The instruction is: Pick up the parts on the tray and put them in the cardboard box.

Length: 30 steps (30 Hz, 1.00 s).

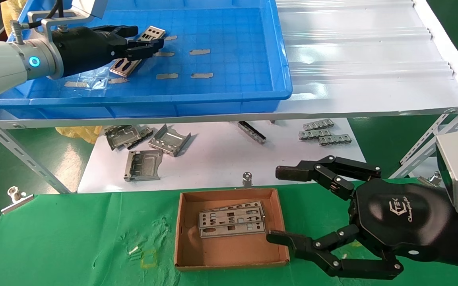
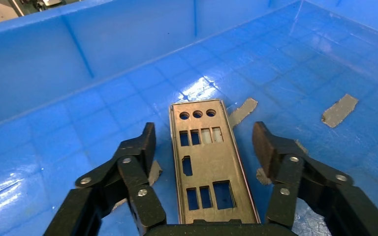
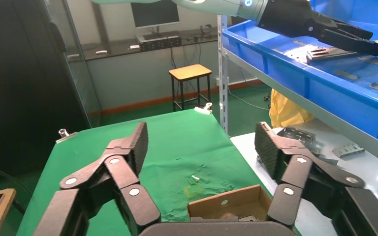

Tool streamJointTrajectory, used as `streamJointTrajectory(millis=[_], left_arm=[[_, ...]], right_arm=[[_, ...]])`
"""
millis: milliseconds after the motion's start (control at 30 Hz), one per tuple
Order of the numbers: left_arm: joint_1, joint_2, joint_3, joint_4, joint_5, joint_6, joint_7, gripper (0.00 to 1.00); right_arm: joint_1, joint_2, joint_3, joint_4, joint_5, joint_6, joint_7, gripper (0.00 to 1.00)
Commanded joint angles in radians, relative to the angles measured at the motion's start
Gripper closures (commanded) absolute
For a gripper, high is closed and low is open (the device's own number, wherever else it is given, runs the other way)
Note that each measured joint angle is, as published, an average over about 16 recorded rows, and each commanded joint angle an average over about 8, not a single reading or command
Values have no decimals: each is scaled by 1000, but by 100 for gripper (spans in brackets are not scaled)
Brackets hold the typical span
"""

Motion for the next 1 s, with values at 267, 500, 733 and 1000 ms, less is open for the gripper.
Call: streamJointTrajectory(millis=[267,500,733,1000], left_arm=[[5,-1,-1,-4,-1,-2,20,100],[6,-2,-3,-9,-4,-9,40,100],[4,-6,-9,-17,-13,-13,68,100],[-5,-13,-21,-17,-29,11,80,100]], right_arm=[[0,0,0,0,0,0,0,0],[0,0,0,0,0,0,0,0],[0,0,0,0,0,0,0,0],[0,0,0,0,0,0,0,0]])
